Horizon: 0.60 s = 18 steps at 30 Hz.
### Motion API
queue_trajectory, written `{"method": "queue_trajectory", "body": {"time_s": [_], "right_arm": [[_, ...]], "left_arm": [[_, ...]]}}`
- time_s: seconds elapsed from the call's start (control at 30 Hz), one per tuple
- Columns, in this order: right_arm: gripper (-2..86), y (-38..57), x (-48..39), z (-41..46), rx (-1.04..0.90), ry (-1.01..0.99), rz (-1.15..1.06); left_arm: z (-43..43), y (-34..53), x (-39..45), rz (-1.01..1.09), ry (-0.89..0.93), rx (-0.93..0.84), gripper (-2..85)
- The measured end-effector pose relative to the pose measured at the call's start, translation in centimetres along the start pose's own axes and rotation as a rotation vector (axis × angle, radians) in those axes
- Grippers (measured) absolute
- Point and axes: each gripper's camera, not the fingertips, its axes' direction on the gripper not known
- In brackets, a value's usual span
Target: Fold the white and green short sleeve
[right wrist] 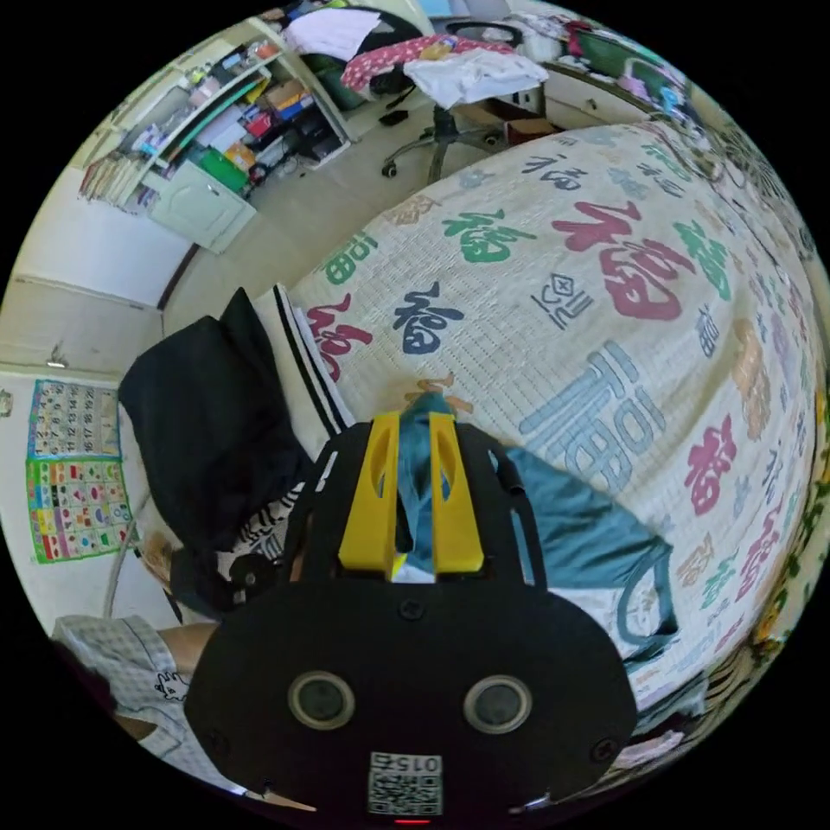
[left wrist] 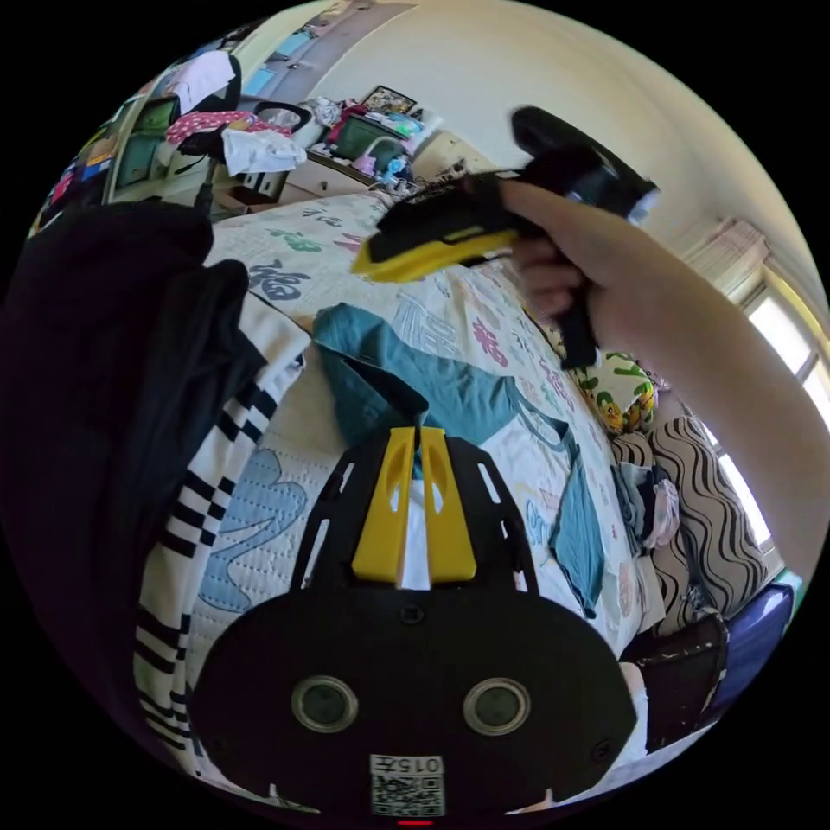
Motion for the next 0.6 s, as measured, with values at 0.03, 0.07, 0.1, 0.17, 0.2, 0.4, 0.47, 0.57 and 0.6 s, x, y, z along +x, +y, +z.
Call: {"method": "queue_trajectory", "body": {"time_s": [0.03, 0.07, 0.1, 0.17, 0.2, 0.4, 0.47, 0.57, 0.6], "right_arm": [[7.4, -1.7, -0.7, 1.8, -0.062, 0.04, -0.027], [8.2, -3.1, -1.3, 3.6, -0.129, 0.07, -0.055], [8.5, -3.8, -1.6, 4.5, -0.164, 0.089, -0.07], [8.6, -5.5, -2.6, 7.6, -0.288, 0.239, -0.121], [8.1, -5.7, -2.7, 8.2, -0.308, 0.287, -0.136], [-0.4, -6.2, -1.4, 9.7, -0.329, 0.367, -0.183], [-0.8, -6.1, -0.1, 8.9, -0.282, 0.32, -0.153], [-1.0, -5.6, 1.6, 7.4, -0.217, 0.261, -0.115], [-1.0, -5.4, 1.9, 6.9, -0.197, 0.249, -0.108]], "left_arm": [[-0.1, 0.3, 0.1, 0.007, 0.011, -0.007, -0.5], [-0.2, 0.6, 0.2, 0.011, 0.02, -0.016, -0.5], [-0.2, 0.8, 0.2, 0.012, 0.024, -0.02, -0.5], [-0.6, 1.3, 0.4, 0.021, 0.033, -0.03, -0.6], [-0.7, 1.4, 0.5, 0.021, 0.033, -0.031, -0.6], [-2.5, 2.6, -0.4, -0.028, 0.049, -0.017, -0.6], [-3.7, 3.1, -0.5, -0.049, 0.035, 0.013, -0.7], [-5.5, 3.8, -0.2, -0.055, 0.013, 0.064, -0.7], [-5.8, 4.0, -0.1, -0.053, 0.009, 0.07, -0.7]]}}
